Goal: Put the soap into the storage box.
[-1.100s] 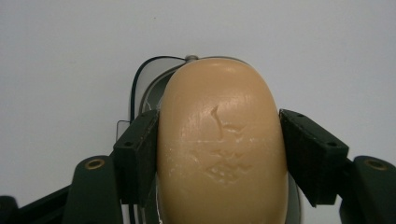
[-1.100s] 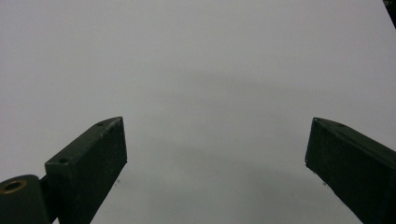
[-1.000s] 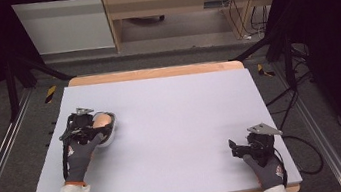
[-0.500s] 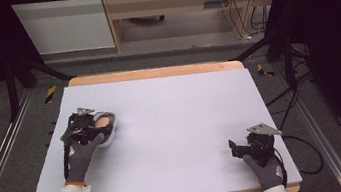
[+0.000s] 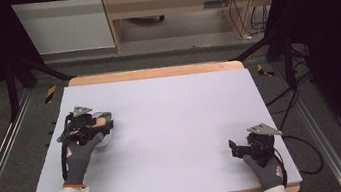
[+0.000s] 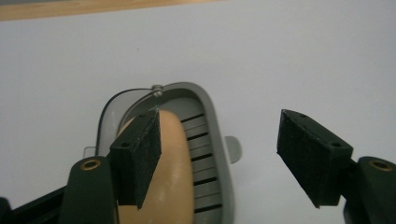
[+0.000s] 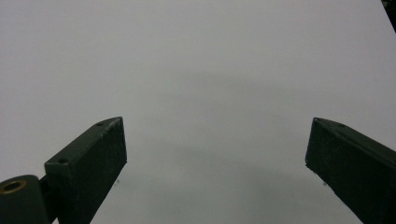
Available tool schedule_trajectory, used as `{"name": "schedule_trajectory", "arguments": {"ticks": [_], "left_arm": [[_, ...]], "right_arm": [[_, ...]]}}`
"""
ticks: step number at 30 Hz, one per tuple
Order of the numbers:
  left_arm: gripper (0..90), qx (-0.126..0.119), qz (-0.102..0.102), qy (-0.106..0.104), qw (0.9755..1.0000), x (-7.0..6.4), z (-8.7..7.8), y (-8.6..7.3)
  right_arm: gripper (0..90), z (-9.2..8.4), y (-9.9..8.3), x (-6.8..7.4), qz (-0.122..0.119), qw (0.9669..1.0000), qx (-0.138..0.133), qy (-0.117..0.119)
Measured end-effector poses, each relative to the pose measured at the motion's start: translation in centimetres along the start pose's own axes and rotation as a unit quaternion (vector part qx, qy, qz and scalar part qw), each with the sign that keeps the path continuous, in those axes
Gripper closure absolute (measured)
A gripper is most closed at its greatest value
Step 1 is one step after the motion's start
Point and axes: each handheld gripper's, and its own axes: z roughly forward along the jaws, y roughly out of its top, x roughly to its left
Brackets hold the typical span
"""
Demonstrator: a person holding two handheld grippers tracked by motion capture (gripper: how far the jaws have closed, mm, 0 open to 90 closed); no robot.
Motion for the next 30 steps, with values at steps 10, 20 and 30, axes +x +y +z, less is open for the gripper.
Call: {"name": "schedule_trajectory", "arguments": {"ticks": [10, 20, 30], "left_arm": [[31.1, -0.018, 0.023, -0.029, 0.9991, -1.7, -1.7, -1.2], [31.7, -0.022, 0.032, -0.03, 0.9988, -2.0, -2.9, -3.6], [27.1, -0.007, 0.035, -0.012, 0.9993, -1.0, -3.6, -7.4]], "right_arm": [[5.6, -0.1, 0.0, -0.2, 0.001, 1.0, -0.002, -0.003], [5.6, -0.2, -0.2, -0.4, 0.005, 1.0, -0.001, -0.007], [5.6, -0.1, -0.4, -0.5, 0.002, 0.9999, 0.002, -0.012]]}}
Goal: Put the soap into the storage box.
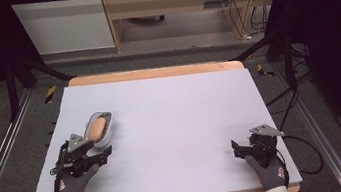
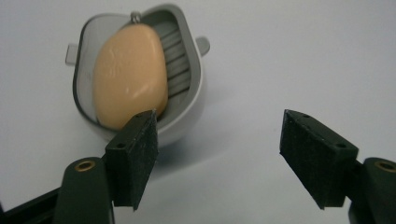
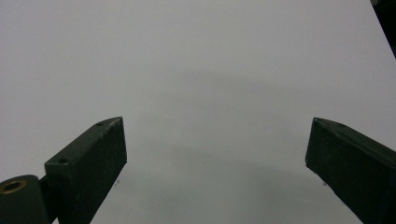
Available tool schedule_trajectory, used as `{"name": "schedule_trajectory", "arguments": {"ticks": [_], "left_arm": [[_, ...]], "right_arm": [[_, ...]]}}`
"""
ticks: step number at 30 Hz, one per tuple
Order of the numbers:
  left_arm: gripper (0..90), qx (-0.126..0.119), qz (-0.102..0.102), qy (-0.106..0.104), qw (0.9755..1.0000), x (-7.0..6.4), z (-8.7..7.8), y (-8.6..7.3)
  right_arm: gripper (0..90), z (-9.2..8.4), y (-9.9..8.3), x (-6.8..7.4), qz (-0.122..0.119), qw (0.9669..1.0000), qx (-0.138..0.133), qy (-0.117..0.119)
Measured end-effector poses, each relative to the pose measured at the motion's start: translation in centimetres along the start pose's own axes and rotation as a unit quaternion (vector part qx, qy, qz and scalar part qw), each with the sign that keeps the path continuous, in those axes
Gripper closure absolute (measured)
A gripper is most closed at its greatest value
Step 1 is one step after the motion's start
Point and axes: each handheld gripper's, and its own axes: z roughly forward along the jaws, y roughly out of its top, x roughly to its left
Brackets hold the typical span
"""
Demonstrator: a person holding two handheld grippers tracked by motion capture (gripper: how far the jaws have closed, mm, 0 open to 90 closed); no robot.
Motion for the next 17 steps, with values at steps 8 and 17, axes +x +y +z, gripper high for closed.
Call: {"name": "schedule_trajectory", "arguments": {"ticks": [8, 17], "left_arm": [[25.8, 0.018, 0.01, 0.01, 0.9997, 0.3, -0.4, -2.1], [24.9, 0.029, 0.007, 0.029, 0.9991, 1.3, -0.7, -3.1]], "right_arm": [[5.6, -0.1, -0.2, -0.1, 0.001, 1.0, 0.002, -0.003], [5.6, 0.0, -0.3, -0.5, 0.006, 0.9999, 0.004, -0.01]]}}
